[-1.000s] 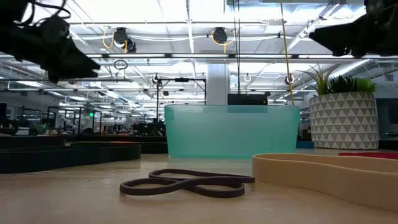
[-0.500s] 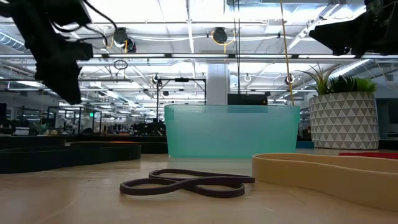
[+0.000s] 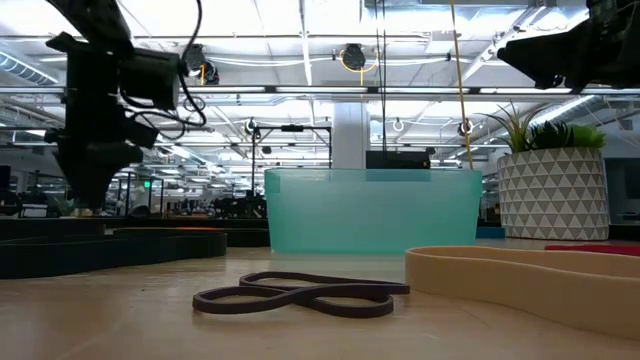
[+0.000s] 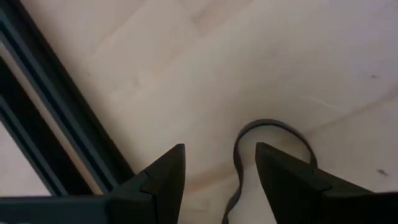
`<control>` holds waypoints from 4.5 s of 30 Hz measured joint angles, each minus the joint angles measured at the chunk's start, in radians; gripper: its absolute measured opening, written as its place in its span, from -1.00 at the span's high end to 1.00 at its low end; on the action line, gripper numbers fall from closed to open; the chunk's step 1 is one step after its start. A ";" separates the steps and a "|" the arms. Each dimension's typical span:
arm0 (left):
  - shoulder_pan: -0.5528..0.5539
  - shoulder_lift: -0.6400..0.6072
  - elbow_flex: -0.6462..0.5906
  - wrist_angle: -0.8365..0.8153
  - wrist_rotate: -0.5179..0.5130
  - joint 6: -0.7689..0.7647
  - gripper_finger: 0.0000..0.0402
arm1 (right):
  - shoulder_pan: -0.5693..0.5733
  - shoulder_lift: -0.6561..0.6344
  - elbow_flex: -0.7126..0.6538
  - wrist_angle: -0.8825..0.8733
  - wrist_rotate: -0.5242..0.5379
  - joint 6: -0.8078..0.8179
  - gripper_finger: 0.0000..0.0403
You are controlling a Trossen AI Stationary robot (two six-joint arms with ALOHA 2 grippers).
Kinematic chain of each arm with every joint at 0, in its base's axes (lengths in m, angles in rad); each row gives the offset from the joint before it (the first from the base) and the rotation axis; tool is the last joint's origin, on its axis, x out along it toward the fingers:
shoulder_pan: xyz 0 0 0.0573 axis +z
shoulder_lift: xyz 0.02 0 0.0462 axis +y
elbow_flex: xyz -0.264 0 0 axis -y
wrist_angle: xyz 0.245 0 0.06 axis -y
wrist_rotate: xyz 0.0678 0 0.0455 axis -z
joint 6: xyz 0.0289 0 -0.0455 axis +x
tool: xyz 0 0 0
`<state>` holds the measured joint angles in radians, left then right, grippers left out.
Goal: Pick and place rubber bands into bin
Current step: Put the black rubber band into the green bin
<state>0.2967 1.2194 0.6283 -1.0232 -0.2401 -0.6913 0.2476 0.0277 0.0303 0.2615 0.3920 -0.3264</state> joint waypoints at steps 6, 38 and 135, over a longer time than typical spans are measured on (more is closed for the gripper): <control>0.050 0.060 0.000 0.042 0.057 0.006 -0.01 | 0.000 0.000 0.000 0.000 0.000 0.000 0.30; 0.094 0.189 -0.002 0.112 0.135 0.088 0.68 | 0.000 0.000 0.000 -0.004 0.000 0.000 0.30; -0.156 0.477 0.392 1.442 0.466 0.588 0.93 | 0.000 0.000 -0.001 0.000 0.000 0.003 0.30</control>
<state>0.1410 1.6960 1.0199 0.4191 0.2256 -0.1034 0.2476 0.0277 0.0297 0.2615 0.3916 -0.3233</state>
